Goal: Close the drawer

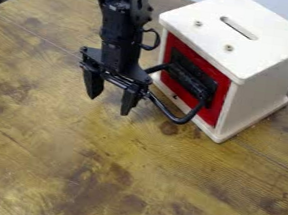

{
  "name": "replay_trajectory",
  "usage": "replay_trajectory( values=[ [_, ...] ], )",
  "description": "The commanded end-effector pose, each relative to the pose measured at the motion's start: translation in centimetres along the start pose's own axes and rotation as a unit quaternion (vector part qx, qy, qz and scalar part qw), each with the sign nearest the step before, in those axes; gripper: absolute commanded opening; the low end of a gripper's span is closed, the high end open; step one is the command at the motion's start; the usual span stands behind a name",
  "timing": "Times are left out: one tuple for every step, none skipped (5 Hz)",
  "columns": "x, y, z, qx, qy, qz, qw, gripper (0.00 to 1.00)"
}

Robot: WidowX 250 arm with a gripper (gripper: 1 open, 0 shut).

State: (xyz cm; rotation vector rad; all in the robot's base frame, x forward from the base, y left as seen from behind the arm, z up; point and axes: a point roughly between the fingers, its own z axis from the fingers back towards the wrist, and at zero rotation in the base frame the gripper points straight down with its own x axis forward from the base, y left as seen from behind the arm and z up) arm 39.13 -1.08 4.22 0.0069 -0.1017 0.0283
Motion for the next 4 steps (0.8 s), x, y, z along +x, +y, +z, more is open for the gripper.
replay_trajectory(
  values=[
    [3.63, -5.07, 4.47, -0.031, -0.100, -0.014, 0.9944, 1.00],
    [3.89, -5.38, 4.75, -0.034, -0.100, -0.014, 0.9943, 1.00],
    [4.15, -5.68, 5.03, -0.036, -0.100, -0.014, 0.9942, 1.00],
    [4.26, -5.90, 5.24, -0.039, -0.104, -0.013, 0.9937, 1.00]
  ],
)
